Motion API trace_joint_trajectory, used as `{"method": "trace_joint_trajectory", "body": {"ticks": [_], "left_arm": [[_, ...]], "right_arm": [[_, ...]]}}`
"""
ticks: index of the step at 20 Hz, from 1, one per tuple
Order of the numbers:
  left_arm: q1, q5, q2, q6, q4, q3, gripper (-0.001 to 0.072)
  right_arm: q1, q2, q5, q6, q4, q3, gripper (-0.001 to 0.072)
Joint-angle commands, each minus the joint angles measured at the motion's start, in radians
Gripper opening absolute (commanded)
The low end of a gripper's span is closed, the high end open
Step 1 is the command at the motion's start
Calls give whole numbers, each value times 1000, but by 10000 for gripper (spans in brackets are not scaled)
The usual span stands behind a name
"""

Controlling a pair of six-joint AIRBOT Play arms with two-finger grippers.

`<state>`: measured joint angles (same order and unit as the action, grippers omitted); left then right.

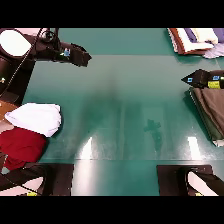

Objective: Fold the shirts.

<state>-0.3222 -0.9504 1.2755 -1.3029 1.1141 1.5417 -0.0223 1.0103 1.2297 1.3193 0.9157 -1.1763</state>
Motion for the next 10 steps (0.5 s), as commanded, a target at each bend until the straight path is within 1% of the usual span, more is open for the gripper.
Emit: {"method": "trace_joint_trajectory", "body": {"ticks": [1, 10], "left_arm": [[0, 0, 0, 0, 0, 0, 25], [0, 0, 0, 0, 0, 0, 25]], "right_arm": [[2, 0, 5, 0, 0, -1, 16], [2, 0, 49, 0, 0, -1, 16]]}}
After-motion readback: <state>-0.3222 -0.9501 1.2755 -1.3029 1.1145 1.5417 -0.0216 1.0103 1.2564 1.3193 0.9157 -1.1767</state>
